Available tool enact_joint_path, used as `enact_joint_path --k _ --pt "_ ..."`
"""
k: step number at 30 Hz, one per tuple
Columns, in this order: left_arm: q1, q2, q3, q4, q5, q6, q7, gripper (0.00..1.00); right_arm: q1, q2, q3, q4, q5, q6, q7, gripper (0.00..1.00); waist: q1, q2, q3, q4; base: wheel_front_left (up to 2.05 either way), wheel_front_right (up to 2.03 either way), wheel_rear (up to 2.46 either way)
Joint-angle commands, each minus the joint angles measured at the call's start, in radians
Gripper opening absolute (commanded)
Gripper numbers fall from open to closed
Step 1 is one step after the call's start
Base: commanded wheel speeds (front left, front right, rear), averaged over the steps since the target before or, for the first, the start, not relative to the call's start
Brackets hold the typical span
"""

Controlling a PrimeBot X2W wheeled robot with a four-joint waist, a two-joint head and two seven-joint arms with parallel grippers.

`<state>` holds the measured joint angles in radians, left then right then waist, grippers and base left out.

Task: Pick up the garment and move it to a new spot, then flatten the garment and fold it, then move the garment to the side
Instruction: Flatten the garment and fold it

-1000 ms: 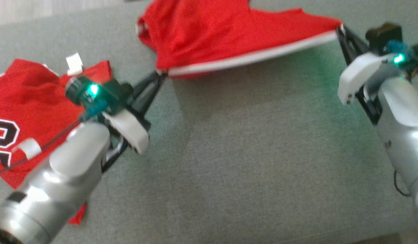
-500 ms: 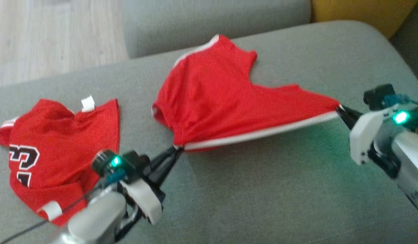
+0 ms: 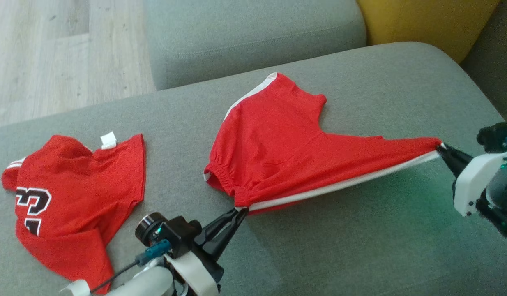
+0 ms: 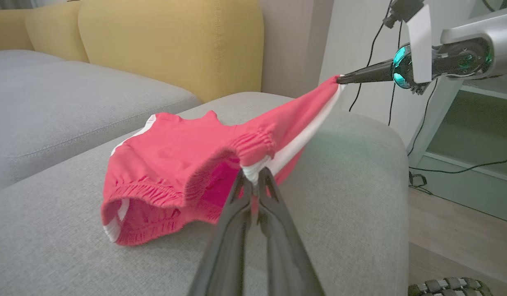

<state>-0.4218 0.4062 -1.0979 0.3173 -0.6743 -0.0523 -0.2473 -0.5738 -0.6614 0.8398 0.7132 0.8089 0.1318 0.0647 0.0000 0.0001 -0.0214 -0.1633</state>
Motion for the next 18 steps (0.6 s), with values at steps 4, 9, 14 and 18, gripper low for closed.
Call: enact_joint_path --k 4,9,14,18 --pt "-0.061 0.053 0.070 -0.029 -0.016 0.032 0.008 0.00 -0.029 -0.028 -0.070 -0.006 -0.052 -0.001 -0.044 0.00 0.0000 -0.0001 0.029 0.019 0.00 0.00 0.00" --pt "-0.101 0.049 0.094 -0.028 -0.029 0.043 0.023 0.00 -0.092 0.018 -0.125 0.002 -0.137 -0.001 -0.071 0.00 0.0000 -0.0001 0.080 0.055 0.00 0.00 0.00" --pt "-0.170 0.028 0.124 -0.003 -0.047 0.046 0.046 0.00 -0.189 0.062 -0.162 0.028 -0.222 -0.001 -0.063 0.00 0.0000 -0.0001 0.154 0.111 0.00 0.00 0.00" --pt "-0.239 -0.004 0.134 0.040 -0.058 0.029 0.074 0.00 -0.283 0.091 -0.183 0.073 -0.281 -0.001 -0.056 0.00 0.0000 -0.0001 0.219 0.164 0.00 0.00 0.00"
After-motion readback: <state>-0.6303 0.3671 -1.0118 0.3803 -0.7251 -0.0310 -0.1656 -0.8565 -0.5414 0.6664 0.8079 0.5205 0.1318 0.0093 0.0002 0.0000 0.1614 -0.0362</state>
